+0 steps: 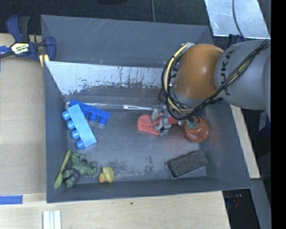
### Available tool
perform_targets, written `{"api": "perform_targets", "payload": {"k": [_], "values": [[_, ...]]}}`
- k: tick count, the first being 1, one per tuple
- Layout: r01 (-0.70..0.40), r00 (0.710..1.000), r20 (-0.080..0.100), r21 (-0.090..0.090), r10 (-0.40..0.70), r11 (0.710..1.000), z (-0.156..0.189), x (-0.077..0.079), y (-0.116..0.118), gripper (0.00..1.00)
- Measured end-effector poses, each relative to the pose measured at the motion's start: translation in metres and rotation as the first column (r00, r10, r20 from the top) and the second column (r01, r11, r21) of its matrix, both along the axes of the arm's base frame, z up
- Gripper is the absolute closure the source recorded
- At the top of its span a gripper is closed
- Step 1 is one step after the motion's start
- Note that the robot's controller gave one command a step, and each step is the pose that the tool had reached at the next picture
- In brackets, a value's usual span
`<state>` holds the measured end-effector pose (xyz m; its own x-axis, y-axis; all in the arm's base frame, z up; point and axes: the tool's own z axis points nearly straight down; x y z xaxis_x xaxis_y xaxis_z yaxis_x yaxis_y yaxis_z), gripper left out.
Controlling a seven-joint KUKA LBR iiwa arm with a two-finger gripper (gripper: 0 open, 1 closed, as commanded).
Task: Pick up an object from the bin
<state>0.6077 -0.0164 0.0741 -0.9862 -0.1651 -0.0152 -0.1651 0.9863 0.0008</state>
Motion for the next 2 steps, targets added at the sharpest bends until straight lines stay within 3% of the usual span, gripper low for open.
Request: {"api": "perform_targets", "payload": {"k": [2], "values": [[-0.014,1.0,0.003,0.001,0.014,1.0,-0.0008,-0.0004,-0.0035,1.0]]}}
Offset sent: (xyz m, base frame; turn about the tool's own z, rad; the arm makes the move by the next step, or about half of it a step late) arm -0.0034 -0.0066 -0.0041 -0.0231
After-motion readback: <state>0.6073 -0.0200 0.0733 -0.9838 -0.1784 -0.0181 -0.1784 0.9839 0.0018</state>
